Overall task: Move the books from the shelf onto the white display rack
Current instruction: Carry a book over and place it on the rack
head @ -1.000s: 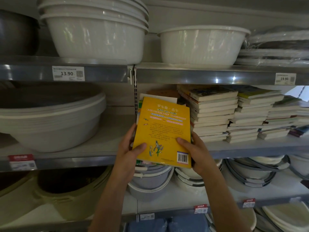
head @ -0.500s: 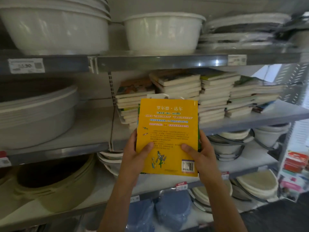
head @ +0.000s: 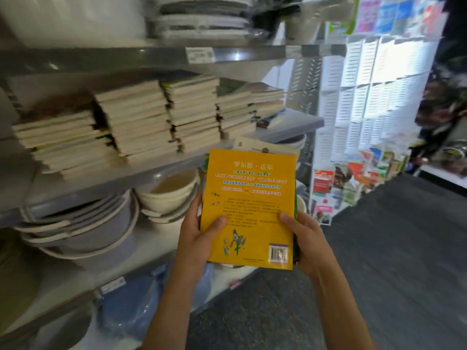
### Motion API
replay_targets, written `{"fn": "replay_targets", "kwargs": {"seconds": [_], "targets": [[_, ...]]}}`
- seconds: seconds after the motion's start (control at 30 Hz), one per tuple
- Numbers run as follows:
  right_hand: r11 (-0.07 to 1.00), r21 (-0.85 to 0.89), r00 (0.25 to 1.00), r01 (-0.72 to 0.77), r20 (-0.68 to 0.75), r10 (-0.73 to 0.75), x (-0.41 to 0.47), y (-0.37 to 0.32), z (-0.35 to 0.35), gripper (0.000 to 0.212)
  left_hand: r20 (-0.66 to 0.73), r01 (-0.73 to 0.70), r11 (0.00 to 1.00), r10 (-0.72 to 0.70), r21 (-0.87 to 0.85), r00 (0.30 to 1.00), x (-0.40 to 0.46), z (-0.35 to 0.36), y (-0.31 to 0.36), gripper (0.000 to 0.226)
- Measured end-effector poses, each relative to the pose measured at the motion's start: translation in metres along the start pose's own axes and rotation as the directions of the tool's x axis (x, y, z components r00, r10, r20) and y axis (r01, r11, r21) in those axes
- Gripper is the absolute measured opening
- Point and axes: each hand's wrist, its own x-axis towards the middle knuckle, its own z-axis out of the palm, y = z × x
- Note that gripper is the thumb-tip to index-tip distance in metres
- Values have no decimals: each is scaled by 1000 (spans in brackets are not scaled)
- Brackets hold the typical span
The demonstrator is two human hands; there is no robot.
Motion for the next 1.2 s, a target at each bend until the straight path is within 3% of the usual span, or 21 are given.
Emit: {"fn": "replay_targets", "kwargs": {"seconds": [0.2,0.33,0.6,0.83,1.03,1.2], "targets": [[994,-1,976,106,-189,-104,-29,-16,-82,47,71,51,998,-52,26,996,-11,82,-27,49],[992,31,946,121,-306,-106,-37,-22,-121,28,143,81,995,-87,50,986,-7,124,-38,34],[980,-11,820,200,-546,-174,-28,-29,-191,25,292,108,993,-114,35,950,28,194,-67,44],[912,-308,614,270,-675,-409,5,-57,-263,24,247,171,985,-163,-12,955,92,244,-109,47],[851,-420,474,314,-707,-524,58,-99,-314,29,223,141,988,-150,54,963,169,312,-138,42],[888,-333,516,317,-725,-456,107,-123,-345,30,293,183,982,-188,46,937,220,382,-156,39]]}}
